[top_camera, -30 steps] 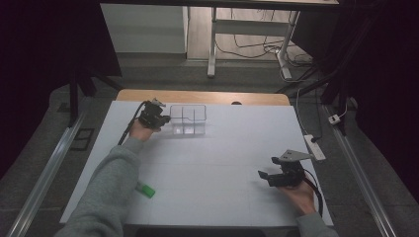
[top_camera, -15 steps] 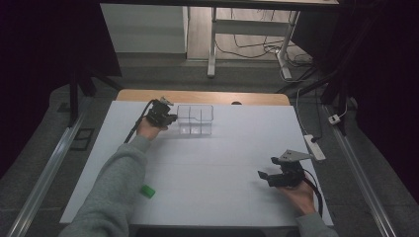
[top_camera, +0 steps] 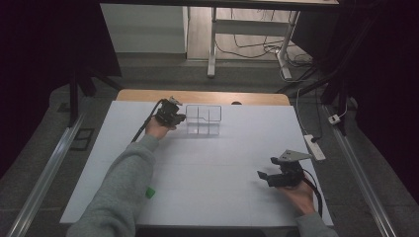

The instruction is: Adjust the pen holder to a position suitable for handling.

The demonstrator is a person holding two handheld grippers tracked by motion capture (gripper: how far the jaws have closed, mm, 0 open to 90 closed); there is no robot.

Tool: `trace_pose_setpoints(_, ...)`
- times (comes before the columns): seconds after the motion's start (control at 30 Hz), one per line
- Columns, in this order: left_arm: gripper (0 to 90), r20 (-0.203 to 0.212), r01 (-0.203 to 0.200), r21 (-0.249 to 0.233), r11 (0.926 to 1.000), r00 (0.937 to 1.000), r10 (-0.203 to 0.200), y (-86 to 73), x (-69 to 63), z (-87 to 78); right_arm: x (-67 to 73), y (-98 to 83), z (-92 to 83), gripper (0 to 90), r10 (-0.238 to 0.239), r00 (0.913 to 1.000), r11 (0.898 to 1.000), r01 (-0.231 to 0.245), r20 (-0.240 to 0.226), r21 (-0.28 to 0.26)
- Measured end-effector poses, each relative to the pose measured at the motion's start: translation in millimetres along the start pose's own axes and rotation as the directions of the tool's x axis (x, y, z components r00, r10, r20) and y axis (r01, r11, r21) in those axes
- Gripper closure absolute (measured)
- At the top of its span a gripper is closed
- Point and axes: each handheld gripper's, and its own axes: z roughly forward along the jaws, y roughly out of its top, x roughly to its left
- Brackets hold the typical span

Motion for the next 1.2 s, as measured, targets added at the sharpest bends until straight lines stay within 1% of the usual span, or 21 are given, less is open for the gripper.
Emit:
trace_pose_setpoints(0.2,88.7,0.006,0.0,0.005,1.0,1.0,0.0,0.8,-0.8,2.2,-0.1,-0.1,0.2,19.0,-0.001,1.0,1.0,0.001,-0.002,0.003)
trace_pose_setpoints(0.43,88.5,0.011,-0.003,0.002,1.0,0.9999,0.003,0.6,-0.1,0.8,-0.2,-0.2,-0.1,19.0,0.0,1.0,1.0,0.0,-0.002,-0.001)
trace_pose_setpoints(0.5,88.5,0.002,-0.01,0.001,0.9999,0.9999,0.01,0.0,0.4,-1.6,-0.2,-0.2,-0.4,18.9,0.0,1.0,1.0,0.0,0.0,0.0)
trace_pose_setpoints(0.6,88.6,0.003,-0.003,-0.01,0.9999,1.0,0.003,-2.3,3.5,-8.0,-0.3,-0.2,-0.9,18.9,0.0,1.0,1.0,0.0,-0.001,0.002)
trace_pose_setpoints(0.7,88.6,0.003,-0.013,-0.014,0.9998,0.9999,0.013,-6.4,6.1,-16.9,-0.1,-0.3,-0.9,18.8,0.0,1.0,1.0,0.0,-0.001,0.002)
trace_pose_setpoints(0.8,87.6,0.008,-0.013,-0.026,0.9996,0.9999,0.013,-11.7,6.2,-24.8,0.5,-0.2,-1.4,18.8,-0.001,1.0,1.0,0.001,0.001,0.001)
trace_pose_setpoints(0.87,85.2,0.02,-0.032,-0.032,0.999,0.9993,0.033,-18.2,6.1,-34.1,0.5,-0.2,-1.3,18.8,-0.001,1.0,1.0,0.001,0.001,0.001)
trace_pose_setpoints(0.9,83.0,0.02,-0.032,-0.032,0.999,0.9993,0.033,-18.2,6.1,-34.1,0.5,-0.2,-1.3,18.9,0.0,1.0,1.0,0.0,0.001,0.001)
trace_pose_setpoints(0.93,80.5,0.04,-0.043,-0.041,0.9982,0.9982,0.045,-23.2,6.3,-40.7,0.5,-0.2,-1.3,18.8,-0.001,1.0,1.0,0.001,0.001,0.001)
trace_pose_setpoints(0.97,78.0,0.04,-0.043,-0.041,0.9982,0.9982,0.045,-23.2,6.3,-40.7,0.5,-0.2,-1.3,18.8,-0.001,1.0,1.0,0.001,0.001,0.001)
trace_pose_setpoints(1.0,78.0,0.05,-0.05,-0.041,0.9979,0.9974,0.052,-25.7,6.6,-43.8,0.6,-0.2,-1.3,18.8,-0.001,1.0,1.0,0.001,0.001,0.002)
trace_pose_setpoints(1.03,71.0,0.058,-0.06,-0.043,0.9973,0.9964,0.062,-29.1,6.8,-47.5,0.8,-0.2,-1.3,18.8,-0.002,1.0,1.0,0.002,0.002,0.002)
trace_pose_setpoints(1.07,67.0,0.061,-0.066,-0.042,0.9969,0.9958,0.069,-31.0,7.1,-49.7,0.8,-0.3,-1.3,18.9,-0.002,1.0,1.0,0.002,0.002,0.002)
trace_pose_setpoints(1.1,67.0,0.072,-0.072,-0.036,0.9968,0.9946,0.074,-34.0,8.0,-53.4,0.8,-0.3,-1.3,18.9,-0.002,1.0,1.0,0.002,0.002,0.002)
trace_pose_setpoints(1.13,61.9,0.08,-0.077,-0.035,0.9964,0.9936,0.08,-36.6,8.6,-56.2,0.8,-0.2,-1.1,18.8,-0.002,1.0,1.0,0.002,0.003,0.004)
trace_pose_setpoints(1.17,61.9,0.086,-0.08,-0.032,0.9963,0.9929,0.082,-39.0,8.7,-59.0,0.8,-0.2,-1.1,18.8,-0.002,1.0,1.0,0.002,0.003,0.004)
trace_pose_setpoints(1.2,56.5,0.096,-0.084,-0.031,0.996,0.9916,0.086,-40.7,8.9,-61.1,0.8,-0.3,-0.9,18.8,-0.001,1.0,1.0,0.001,0.001,0.004)
